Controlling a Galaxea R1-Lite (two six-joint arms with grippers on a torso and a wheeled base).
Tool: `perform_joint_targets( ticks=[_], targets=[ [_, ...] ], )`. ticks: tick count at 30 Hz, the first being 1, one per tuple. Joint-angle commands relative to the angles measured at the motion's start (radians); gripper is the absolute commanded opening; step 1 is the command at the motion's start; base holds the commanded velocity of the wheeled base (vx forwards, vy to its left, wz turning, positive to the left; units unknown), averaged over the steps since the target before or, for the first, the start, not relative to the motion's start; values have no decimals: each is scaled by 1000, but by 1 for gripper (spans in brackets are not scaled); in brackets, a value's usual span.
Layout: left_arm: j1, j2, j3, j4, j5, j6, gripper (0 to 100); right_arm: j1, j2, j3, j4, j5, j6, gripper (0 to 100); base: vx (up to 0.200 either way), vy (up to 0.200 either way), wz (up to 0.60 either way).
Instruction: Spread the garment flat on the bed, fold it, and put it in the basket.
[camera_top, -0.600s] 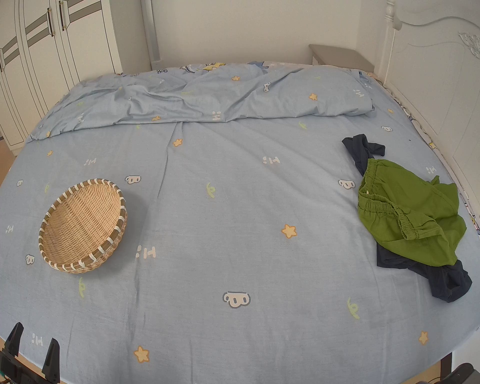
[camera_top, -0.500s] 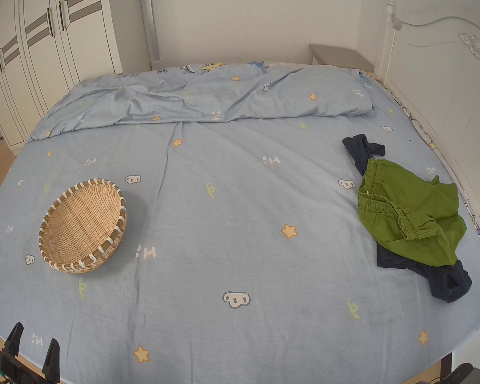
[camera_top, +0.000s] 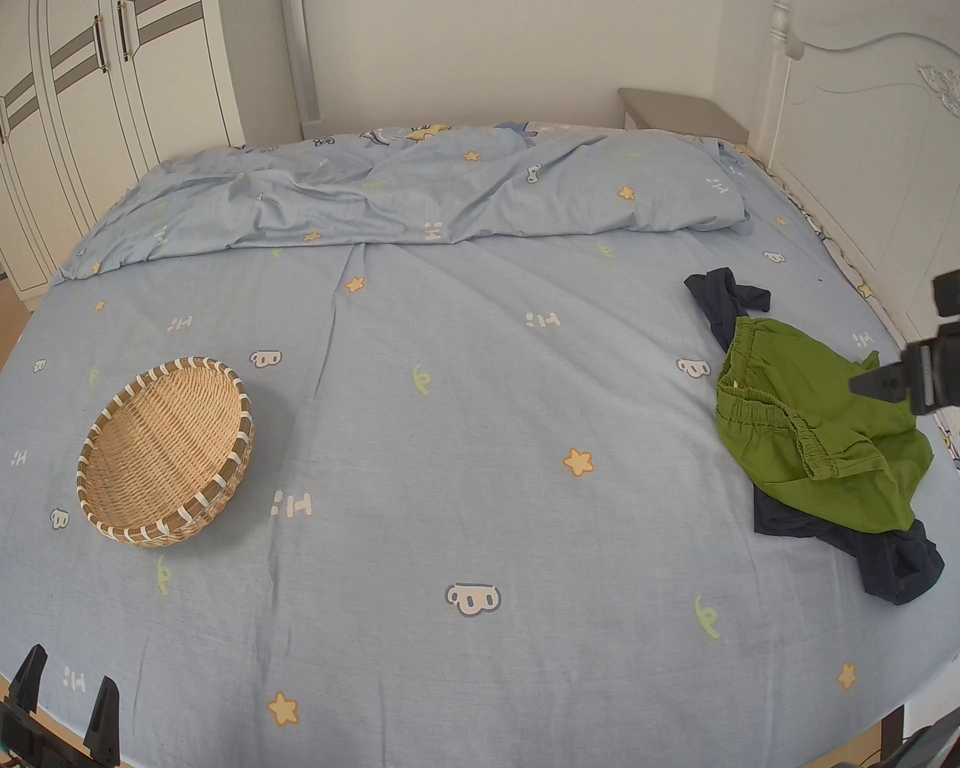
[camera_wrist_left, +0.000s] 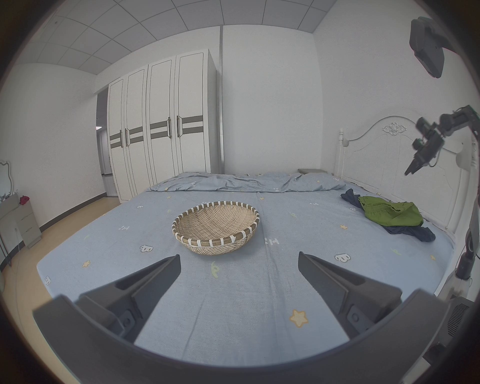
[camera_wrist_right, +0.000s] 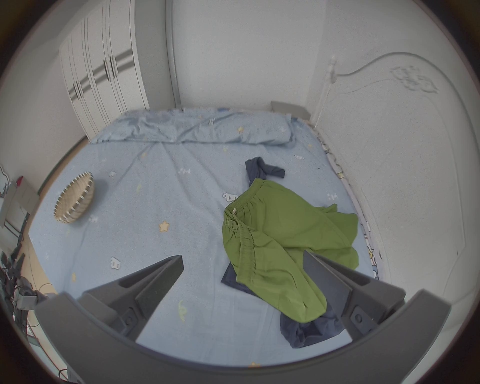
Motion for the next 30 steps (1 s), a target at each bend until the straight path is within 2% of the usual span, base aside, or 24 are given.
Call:
perform_joint_targets(
  ticks=[1, 10, 12, 17, 21, 22, 30],
  targets=[
    [0, -16, 18, 0, 1, 0, 100, 116, 528, -311, 72, -133, -19, 100, 0, 0, 0],
    [0, -16, 18, 0, 1, 0, 100, 125, 635, -315, -43, -133, -34, 100, 0, 0, 0],
    [0, -16, 18, 0, 1, 0, 100, 119, 660, -314, -136, -133, -36, 100, 0, 0, 0],
    [0, -16, 18, 0, 1, 0, 100, 112, 665, -331, -138, -144, -45, 100, 0, 0, 0],
    [0, -16, 18, 0, 1, 0, 100, 107, 686, -340, -135, -196, -47, 100, 0, 0, 0],
    [0, -16, 18, 0, 1, 0, 100, 98, 724, -352, -143, -231, -47, 100, 0, 0, 0],
    [0, -16, 18, 0, 1, 0, 100, 86, 760, -397, -146, -236, -44, 100, 0, 0, 0]
  ],
)
